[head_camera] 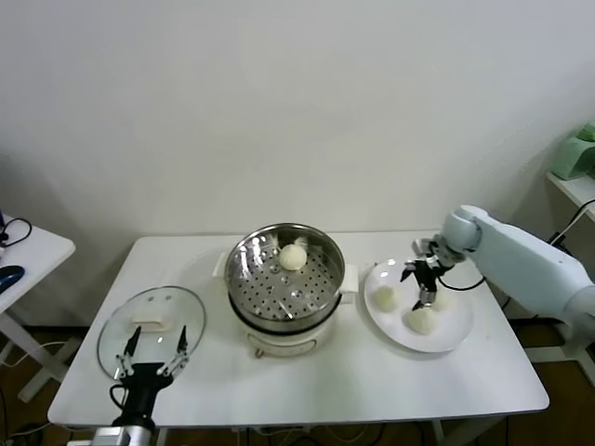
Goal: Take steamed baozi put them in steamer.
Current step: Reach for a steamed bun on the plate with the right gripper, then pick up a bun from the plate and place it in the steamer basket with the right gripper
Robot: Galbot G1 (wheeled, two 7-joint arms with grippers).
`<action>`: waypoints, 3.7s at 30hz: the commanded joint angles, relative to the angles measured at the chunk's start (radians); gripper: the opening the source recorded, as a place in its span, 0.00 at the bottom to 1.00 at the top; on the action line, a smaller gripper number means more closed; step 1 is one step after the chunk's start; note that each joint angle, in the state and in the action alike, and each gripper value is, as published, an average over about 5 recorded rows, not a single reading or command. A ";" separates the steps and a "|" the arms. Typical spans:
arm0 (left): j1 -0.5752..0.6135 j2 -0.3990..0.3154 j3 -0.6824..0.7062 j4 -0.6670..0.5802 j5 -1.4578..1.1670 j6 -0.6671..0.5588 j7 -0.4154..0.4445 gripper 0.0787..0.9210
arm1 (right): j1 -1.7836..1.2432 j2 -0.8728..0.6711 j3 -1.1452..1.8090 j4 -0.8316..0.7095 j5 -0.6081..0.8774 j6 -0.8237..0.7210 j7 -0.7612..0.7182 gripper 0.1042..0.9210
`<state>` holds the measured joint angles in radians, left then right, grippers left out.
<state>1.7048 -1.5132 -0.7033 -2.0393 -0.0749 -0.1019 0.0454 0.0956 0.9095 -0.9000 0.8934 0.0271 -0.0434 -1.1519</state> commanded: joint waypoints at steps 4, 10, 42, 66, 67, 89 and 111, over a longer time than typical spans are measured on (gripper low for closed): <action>-0.005 0.000 0.001 0.005 0.000 0.001 0.000 0.88 | -0.057 0.083 0.063 -0.094 -0.035 0.003 0.020 0.88; -0.005 0.001 0.003 0.007 0.000 0.001 0.000 0.88 | -0.066 0.097 0.090 -0.113 -0.054 0.009 0.034 0.88; -0.004 -0.004 0.001 0.007 -0.001 0.000 -0.001 0.88 | -0.076 0.121 0.117 -0.141 -0.071 0.009 0.023 0.74; 0.005 -0.001 0.005 -0.016 0.002 0.006 -0.004 0.88 | 0.604 0.081 -0.468 -0.036 0.695 -0.087 0.005 0.74; 0.005 -0.001 0.007 -0.016 0.003 0.006 -0.004 0.88 | 0.633 0.092 -0.496 -0.029 0.740 -0.094 0.007 0.74; -0.003 0.009 0.016 -0.057 0.000 0.022 -0.005 0.88 | 0.586 0.550 -0.666 -0.021 1.019 -0.184 0.078 0.74; 0.009 0.008 0.014 -0.056 0.000 0.013 -0.003 0.88 | 0.432 0.599 -0.664 -0.063 0.921 -0.187 0.113 0.74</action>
<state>1.7110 -1.5039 -0.6894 -2.0967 -0.0749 -0.0879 0.0424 0.5656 1.4747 -1.5518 0.8405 0.9591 -0.2278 -1.0457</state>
